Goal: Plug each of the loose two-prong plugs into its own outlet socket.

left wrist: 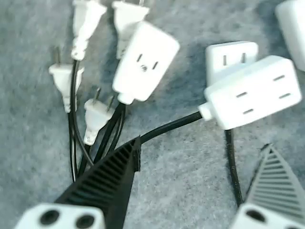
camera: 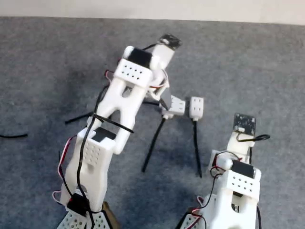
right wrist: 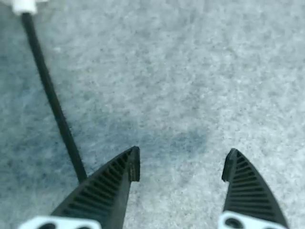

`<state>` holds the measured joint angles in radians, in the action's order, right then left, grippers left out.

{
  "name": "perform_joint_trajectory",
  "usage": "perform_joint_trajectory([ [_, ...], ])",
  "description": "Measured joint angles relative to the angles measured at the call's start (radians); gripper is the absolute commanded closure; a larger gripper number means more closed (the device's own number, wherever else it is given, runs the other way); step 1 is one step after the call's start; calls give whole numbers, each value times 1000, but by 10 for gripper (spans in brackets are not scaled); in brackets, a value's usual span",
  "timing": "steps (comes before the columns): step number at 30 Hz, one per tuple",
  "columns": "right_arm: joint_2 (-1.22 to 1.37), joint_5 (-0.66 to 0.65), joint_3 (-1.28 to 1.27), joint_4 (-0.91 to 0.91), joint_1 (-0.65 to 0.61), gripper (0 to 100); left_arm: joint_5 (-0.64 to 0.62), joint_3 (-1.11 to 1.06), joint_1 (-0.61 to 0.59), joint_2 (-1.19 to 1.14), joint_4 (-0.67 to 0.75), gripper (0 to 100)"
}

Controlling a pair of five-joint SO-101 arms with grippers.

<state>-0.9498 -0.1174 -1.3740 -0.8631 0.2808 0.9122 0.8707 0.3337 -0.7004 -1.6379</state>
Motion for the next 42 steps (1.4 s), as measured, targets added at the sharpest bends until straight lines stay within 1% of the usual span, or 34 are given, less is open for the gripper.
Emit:
perform_joint_trajectory([
  [5,0,0,0,0,-5,727,14,-14,17,-2,71,624],
  [8,0,0,0,37,-8,727,14,-14,20,-41,104,624],
  [17,0,0,0,55,-8,727,14,-15,101,-141,117,627],
  [21,0,0,0,57,-37,727,-6,-15,107,-143,152,633],
  [24,0,0,0,60,-51,727,-37,-15,103,-143,161,710],
  [29,0,0,0,61,-57,727,-52,-15,114,-143,164,900],
  [31,0,0,0,61,-57,727,-55,-15,112,-143,164,944],
  [35,0,0,0,61,-58,727,-58,-15,106,-143,135,984],
  [38,0,0,0,61,-83,727,-107,-15,110,-143,92,994],
  [42,0,0,0,61,-92,727,-157,15,109,-143,-17,994],
])
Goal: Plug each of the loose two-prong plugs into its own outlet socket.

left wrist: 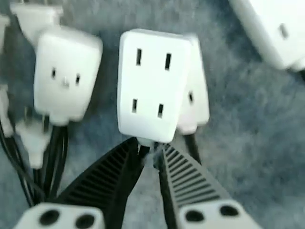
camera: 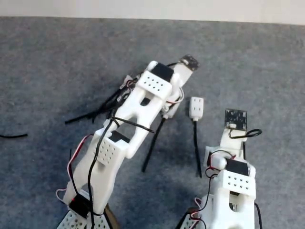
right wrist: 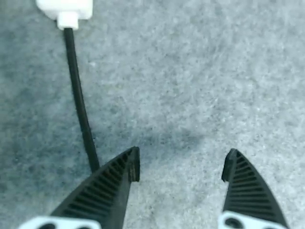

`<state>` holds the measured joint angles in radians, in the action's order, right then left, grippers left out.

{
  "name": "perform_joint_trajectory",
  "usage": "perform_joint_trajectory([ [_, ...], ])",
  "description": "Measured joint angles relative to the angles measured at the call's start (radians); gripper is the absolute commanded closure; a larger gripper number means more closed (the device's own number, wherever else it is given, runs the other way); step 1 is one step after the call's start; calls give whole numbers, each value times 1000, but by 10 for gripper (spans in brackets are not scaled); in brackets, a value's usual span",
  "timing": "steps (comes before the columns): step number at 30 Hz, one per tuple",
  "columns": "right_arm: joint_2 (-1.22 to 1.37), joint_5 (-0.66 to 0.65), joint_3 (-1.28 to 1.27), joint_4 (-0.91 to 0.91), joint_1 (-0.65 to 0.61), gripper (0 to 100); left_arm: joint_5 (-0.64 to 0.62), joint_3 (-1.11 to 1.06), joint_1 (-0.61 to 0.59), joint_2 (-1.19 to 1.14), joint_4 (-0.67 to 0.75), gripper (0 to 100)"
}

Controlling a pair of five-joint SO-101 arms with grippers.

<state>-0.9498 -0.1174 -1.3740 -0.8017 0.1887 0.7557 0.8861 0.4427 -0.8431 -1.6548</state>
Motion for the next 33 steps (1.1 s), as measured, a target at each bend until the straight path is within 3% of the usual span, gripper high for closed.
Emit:
perform_joint_trajectory([
  [6,0,0,0,2,-5,727,-52,-21,-77,26,-101,994],
  [13,0,0,0,2,-5,727,43,-376,-245,261,-106,994],
  [18,0,0,0,2,-5,727,216,-703,-322,539,-106,994],
  [27,0,0,0,2,-5,727,667,-1387,-463,1023,-97,994],
  [29,0,0,0,2,-5,727,740,-1499,-505,1060,-35,994],
  [33,0,0,0,2,-5,727,764,-1634,-528,1069,123,993],
])
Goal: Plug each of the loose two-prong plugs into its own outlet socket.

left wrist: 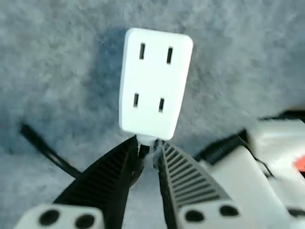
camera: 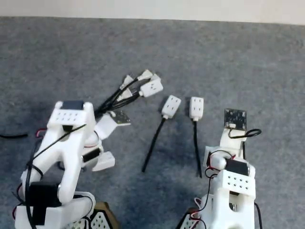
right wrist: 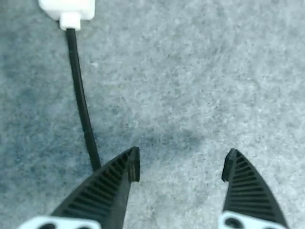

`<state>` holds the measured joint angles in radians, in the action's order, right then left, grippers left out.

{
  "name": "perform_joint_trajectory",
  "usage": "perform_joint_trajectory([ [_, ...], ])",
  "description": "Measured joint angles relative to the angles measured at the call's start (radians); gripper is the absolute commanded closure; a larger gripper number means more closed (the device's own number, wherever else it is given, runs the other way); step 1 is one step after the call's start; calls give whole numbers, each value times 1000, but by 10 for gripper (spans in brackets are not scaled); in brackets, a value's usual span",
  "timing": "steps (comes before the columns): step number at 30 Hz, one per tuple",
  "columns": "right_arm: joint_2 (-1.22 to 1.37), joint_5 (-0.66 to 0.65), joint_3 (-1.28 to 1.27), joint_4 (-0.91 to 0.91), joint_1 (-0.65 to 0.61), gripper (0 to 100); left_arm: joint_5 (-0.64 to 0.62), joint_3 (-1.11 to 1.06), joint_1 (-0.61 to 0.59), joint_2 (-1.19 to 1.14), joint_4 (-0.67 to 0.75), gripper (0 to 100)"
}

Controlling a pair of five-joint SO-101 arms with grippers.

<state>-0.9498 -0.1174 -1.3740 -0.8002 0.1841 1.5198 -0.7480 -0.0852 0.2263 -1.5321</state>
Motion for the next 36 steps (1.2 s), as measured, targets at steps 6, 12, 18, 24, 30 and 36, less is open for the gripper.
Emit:
perform_joint_trajectory([
  [6,0,0,-9,0,0,727,3,14,35,-84,92,989],
  [12,0,-23,-12,0,0,727,-115,74,203,-292,117,993],
  [18,0,-28,-12,0,0,727,-232,138,308,-427,110,973],
  [24,0,-29,-12,0,0,727,-239,236,278,-358,3,831],
  [30,0,-29,-12,0,0,727,-207,307,204,-155,-106,813],
  [36,0,-29,-12,0,0,727,-206,336,124,-35,-123,819],
])
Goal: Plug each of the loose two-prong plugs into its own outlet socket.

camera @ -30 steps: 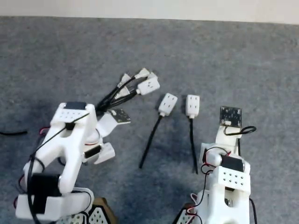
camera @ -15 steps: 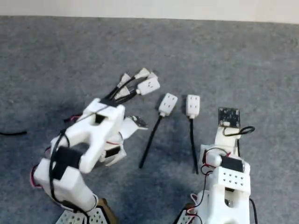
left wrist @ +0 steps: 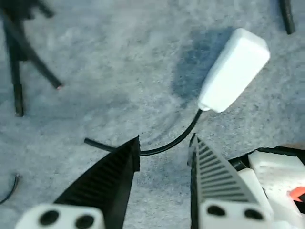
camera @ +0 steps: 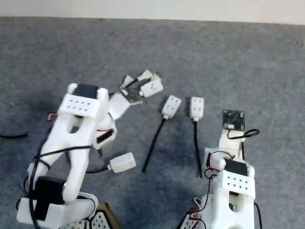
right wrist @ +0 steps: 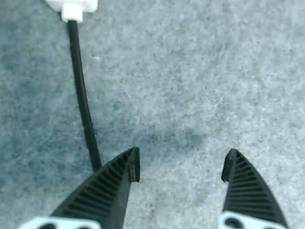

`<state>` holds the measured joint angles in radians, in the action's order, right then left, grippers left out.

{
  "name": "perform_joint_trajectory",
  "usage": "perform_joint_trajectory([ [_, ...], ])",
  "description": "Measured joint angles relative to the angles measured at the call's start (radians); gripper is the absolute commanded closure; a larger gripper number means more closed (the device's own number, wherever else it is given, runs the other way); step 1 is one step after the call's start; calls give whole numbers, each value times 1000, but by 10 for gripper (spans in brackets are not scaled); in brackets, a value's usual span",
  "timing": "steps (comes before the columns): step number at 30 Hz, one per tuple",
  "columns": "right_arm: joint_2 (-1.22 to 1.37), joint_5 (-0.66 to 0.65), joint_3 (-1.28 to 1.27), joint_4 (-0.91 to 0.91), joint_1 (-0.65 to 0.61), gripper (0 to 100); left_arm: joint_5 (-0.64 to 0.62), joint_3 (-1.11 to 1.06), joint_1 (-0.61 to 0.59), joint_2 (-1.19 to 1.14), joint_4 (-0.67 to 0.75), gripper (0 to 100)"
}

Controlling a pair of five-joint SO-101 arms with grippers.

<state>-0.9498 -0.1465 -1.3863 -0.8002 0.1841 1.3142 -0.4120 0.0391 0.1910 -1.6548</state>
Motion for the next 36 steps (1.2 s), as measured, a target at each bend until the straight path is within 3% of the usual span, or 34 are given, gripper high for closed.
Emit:
perform_joint_trajectory([
  [11,0,0,0,0,-35,727,-161,-77,-18,9,-9,831],
  [20,0,0,0,0,-37,727,-331,-124,267,11,-5,832],
  [30,0,0,0,0,-37,727,-384,-313,316,15,324,832],
  [36,0,0,0,0,-37,727,-345,-310,296,14,391,832],
])
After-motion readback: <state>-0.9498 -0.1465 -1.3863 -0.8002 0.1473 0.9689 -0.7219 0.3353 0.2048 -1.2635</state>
